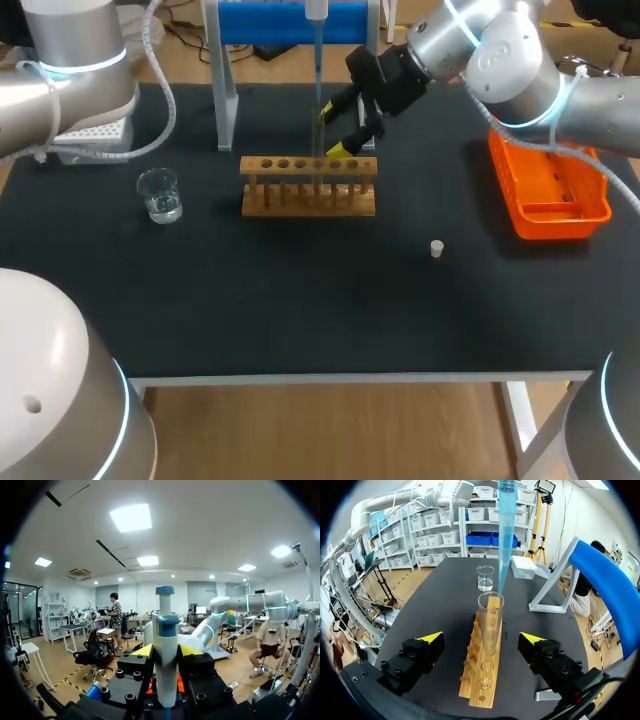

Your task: Invert the test tube, pick up the pipette, mount the tip to pipette, aspirate from beaker and dispense into the tube, eject the tip, return the pipette, and cap with the stopper.

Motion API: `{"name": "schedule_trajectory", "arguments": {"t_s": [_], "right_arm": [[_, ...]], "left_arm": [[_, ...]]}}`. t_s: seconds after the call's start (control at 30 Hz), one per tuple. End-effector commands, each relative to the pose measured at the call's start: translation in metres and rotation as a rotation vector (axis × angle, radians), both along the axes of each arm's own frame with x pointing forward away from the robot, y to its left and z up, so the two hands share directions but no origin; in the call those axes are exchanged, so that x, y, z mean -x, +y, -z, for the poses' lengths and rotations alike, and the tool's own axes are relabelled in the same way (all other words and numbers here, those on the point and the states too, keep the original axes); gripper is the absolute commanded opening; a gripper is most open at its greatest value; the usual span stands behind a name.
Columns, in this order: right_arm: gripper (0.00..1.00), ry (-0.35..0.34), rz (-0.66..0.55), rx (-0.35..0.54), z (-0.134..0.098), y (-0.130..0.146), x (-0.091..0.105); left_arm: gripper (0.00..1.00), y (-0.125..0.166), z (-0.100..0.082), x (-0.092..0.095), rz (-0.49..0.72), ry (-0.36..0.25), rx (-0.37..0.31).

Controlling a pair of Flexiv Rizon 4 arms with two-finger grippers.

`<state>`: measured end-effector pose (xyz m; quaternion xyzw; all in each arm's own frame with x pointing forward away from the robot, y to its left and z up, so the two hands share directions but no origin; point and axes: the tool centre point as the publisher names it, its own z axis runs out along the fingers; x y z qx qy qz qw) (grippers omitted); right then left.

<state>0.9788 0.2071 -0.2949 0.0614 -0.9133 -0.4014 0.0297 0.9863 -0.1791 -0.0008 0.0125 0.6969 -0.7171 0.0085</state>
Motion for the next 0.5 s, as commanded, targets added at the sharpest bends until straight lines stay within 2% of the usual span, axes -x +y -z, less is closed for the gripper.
{"name": "schedule_trajectory", "arguments": {"t_s": [0.03, 0.5], "right_arm": [[1.0, 0.001, 0.0, 0.004, -0.0014, -0.0009, 0.0005], [1.0, 0.001, 0.0, 0.004, -0.0014, -0.0009, 0.0005]], "left_arm": [[0.0, -0.0012, 0.0017, 0.0013, -0.003, 0.001, 0.004], [0.0, -0.0019, 0.0091, 0.0052, -0.002, 0.018, 0.011]]}}
